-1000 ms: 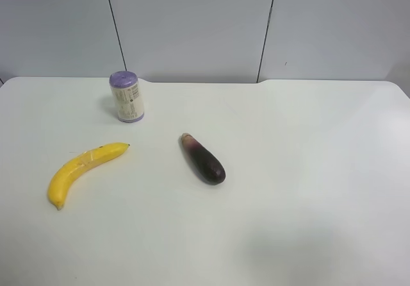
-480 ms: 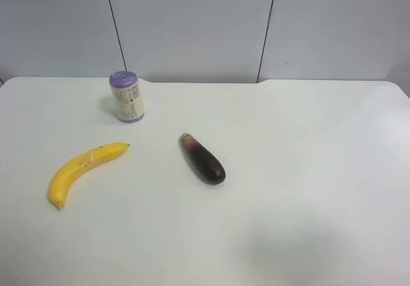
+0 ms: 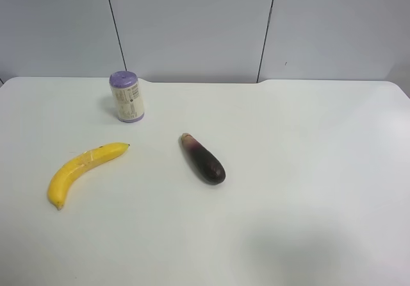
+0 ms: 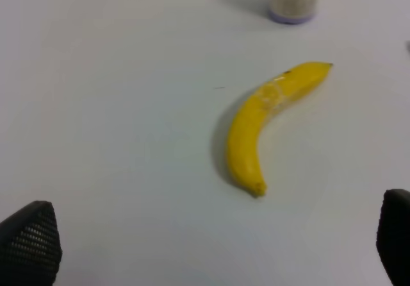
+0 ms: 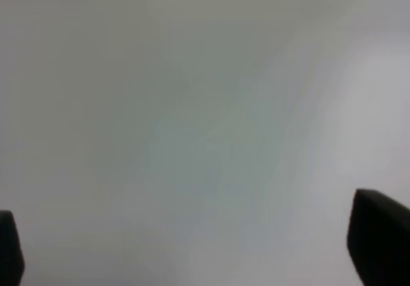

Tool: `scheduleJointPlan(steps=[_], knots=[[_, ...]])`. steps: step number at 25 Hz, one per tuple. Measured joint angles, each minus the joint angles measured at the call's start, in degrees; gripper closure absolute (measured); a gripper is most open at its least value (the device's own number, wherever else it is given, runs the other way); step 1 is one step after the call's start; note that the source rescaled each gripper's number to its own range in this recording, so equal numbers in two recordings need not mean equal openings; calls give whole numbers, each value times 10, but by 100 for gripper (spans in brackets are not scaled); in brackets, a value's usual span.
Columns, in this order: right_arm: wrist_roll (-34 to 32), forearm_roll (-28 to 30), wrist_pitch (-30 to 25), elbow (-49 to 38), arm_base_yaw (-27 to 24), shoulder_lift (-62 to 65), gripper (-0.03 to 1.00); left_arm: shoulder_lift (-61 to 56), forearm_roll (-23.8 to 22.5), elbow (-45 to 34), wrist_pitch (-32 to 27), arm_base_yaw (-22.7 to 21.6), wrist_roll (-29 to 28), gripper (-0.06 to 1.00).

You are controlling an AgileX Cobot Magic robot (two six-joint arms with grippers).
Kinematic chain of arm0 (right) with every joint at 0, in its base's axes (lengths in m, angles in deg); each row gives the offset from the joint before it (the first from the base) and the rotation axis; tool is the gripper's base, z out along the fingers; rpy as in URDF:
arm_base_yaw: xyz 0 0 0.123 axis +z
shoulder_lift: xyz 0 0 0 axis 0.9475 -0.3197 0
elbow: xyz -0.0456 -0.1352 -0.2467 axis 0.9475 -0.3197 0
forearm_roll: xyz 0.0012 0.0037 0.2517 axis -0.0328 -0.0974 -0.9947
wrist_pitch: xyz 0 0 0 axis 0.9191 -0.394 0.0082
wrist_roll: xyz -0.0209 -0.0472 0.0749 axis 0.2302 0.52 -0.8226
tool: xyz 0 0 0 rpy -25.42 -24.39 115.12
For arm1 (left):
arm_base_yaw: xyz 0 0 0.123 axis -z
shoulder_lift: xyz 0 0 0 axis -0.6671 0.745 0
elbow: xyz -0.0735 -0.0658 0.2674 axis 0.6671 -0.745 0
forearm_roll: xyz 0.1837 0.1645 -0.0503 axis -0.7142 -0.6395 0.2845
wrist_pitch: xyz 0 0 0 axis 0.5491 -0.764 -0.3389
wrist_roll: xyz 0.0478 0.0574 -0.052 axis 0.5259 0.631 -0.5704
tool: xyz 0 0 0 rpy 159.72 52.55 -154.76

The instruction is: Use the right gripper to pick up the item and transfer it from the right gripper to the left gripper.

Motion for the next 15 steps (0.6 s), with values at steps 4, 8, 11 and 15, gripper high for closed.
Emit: scheduleJointPlan(steps=[4,8,11,15], knots=[[0,0,0,0,-2,0,-3,0,0,0,0,-16,0,-6],[0,0,0,0,-2,0,-3,0,0,0,0,-16,0,-6],[0,0,0,0,-2,0,-3,0,0,0,0,-16,0,-6],[0,0,0,0,-2,0,-3,0,0,0,0,-16,0,-6]])
